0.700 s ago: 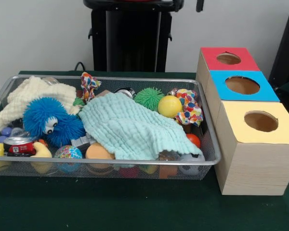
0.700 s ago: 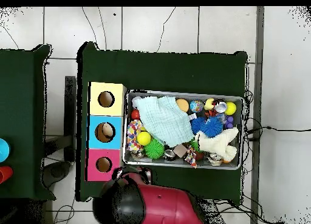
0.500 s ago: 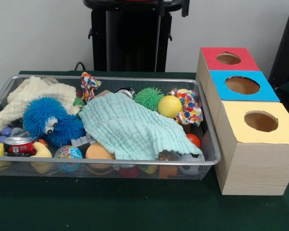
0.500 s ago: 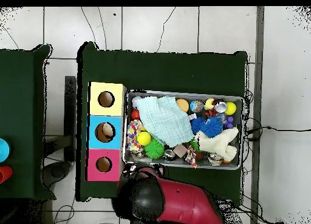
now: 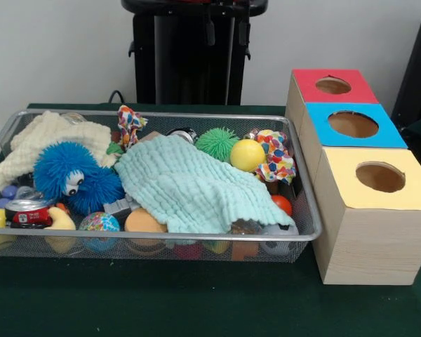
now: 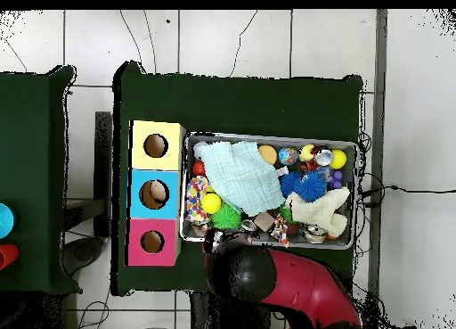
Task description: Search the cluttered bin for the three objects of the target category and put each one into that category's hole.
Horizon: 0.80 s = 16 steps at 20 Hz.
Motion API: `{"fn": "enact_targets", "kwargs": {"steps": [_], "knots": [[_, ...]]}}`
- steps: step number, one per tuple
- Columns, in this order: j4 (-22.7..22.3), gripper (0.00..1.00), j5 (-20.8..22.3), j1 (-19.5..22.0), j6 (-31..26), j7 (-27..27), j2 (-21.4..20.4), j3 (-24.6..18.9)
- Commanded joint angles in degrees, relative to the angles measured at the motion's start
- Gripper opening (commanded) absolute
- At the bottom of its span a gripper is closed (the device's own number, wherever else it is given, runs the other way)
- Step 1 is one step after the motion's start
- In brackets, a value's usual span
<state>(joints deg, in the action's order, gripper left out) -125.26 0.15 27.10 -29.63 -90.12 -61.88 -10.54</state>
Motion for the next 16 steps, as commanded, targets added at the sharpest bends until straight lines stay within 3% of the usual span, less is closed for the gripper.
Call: {"fn": "enact_targets", "kwargs": {"steps": [1,10,16], "knots": [[4.2,1.0,4.4,2.0,5.7,2.2,5.0,-7.0],[1.9,1.0,7.1,0.5,15.8,-4.7,11.3,-4.0],[-1.5,1.0,7.8,1.7,18.6,-6.1,11.6,-3.3]]}}
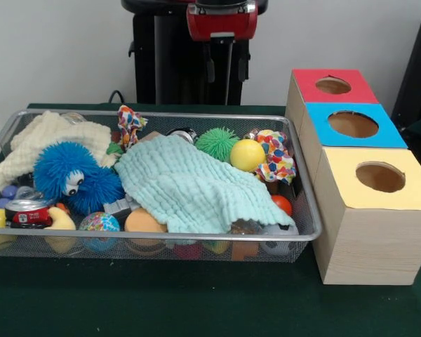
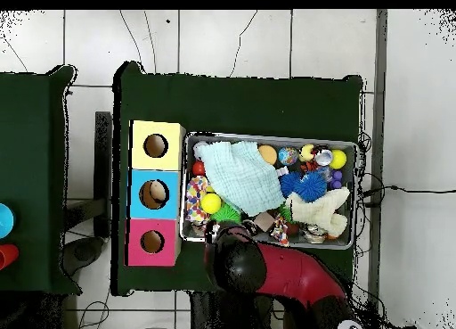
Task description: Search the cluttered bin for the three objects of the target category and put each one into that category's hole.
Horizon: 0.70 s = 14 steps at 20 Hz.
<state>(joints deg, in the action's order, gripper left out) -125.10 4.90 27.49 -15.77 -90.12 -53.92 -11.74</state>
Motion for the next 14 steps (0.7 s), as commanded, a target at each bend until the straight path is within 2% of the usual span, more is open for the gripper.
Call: {"fn": "enact_targets", "kwargs": {"steps": [1,5,9,14], "knots": [[-2.4,1.0,3.0,1.5,5.1,-6.5,3.5,-2.0],[-7.1,1.0,2.6,2.1,7.1,-8.9,1.7,-1.2],[-11.8,1.0,2.2,4.4,8.5,-9.6,-1.1,-2.5],[-14.6,1.0,1.5,2.7,5.9,-10.0,-6.7,1.0]]}}
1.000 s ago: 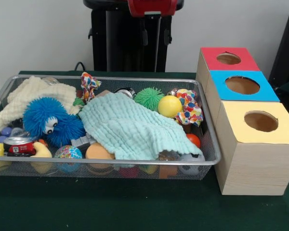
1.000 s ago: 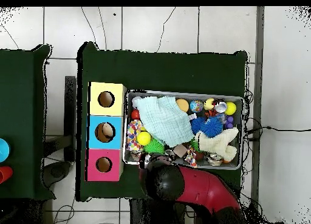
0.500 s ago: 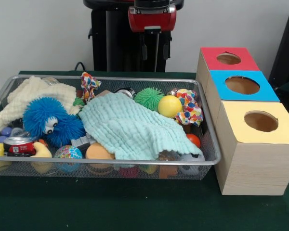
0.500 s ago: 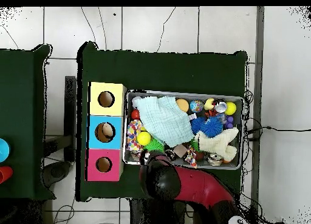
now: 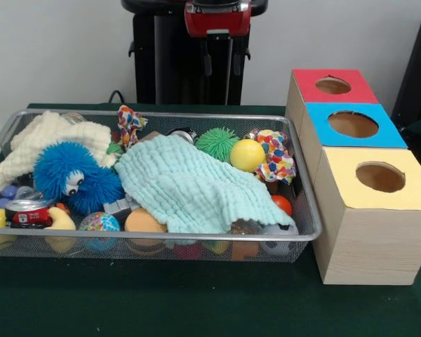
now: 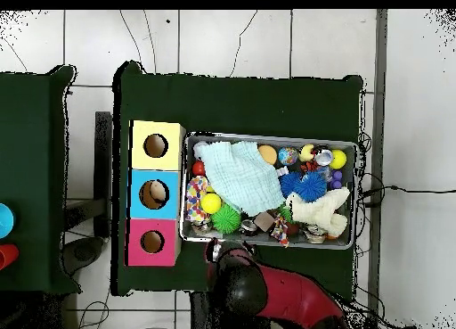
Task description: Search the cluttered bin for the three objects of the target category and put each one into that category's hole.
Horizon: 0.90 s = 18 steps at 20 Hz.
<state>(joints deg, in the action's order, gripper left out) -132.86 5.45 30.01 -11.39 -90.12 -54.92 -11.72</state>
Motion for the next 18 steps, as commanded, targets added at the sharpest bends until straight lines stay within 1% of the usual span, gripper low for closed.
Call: {"fn": "enact_targets", "kwargs": {"steps": [1,2,3,4,5,6,7,8,9,14,16,18], "knots": [[-7.6,1.0,0.9,0.3,1.5,-10.0,-6.5,1.0],[-8.6,1.0,0.6,0.4,1.3,-10.2,-7.6,1.0],[-9.8,1.0,0.0,1.0,1.0,-10.0,-9.0,0.0],[-10.4,1.0,-0.7,1.0,-0.2,-9.8,-10.6,-0.3],[-10.3,1.0,-1.3,0.8,-1.5,-9.1,-12.3,-0.6],[-9.1,1.0,-1.7,0.2,-3.5,-8.0,-13.6,-0.4],[-7.9,1.0,-2.8,0.2,-5.5,-7.2,-14.0,-1.6],[-5.8,1.0,-3.4,0.3,-7.1,-6.3,-13.3,-2.7],[-2.9,1.0,-2.9,-0.3,-8.4,-5.5,-12.2,-2.7],[9.3,1.0,-1.7,-1.7,-13.5,-3.5,-4.5,-3.7],[12.9,1.0,-1.1,-1.8,-15.5,-2.3,-2.4,-4.4],[15.2,1.0,-1.3,-2.2,-16.4,-2.5,-1.3,-4.4]]}}
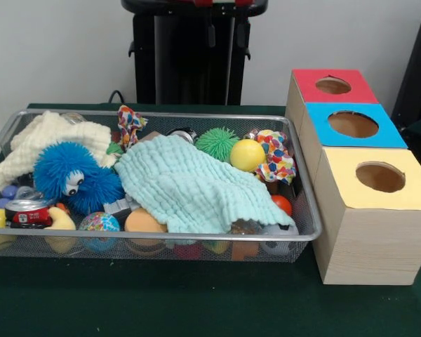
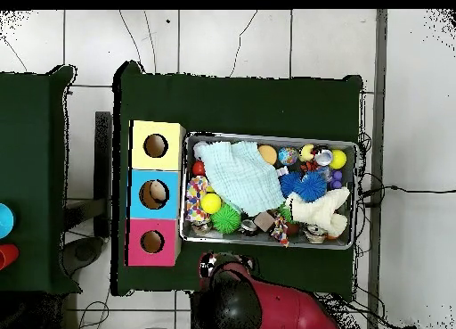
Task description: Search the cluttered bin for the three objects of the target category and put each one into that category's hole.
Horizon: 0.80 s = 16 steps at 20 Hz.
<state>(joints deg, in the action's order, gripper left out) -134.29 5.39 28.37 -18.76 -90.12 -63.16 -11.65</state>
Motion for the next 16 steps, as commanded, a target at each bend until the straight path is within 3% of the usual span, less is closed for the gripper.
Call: {"fn": "enact_targets", "kwargs": {"steps": [1,16], "knots": [[17.7,1.0,-1.5,-0.8,-9.1,-3.1,7.4,-4.3],[34.2,1.0,-0.2,-4.3,-14.2,-4.1,16.8,-2.0]]}}
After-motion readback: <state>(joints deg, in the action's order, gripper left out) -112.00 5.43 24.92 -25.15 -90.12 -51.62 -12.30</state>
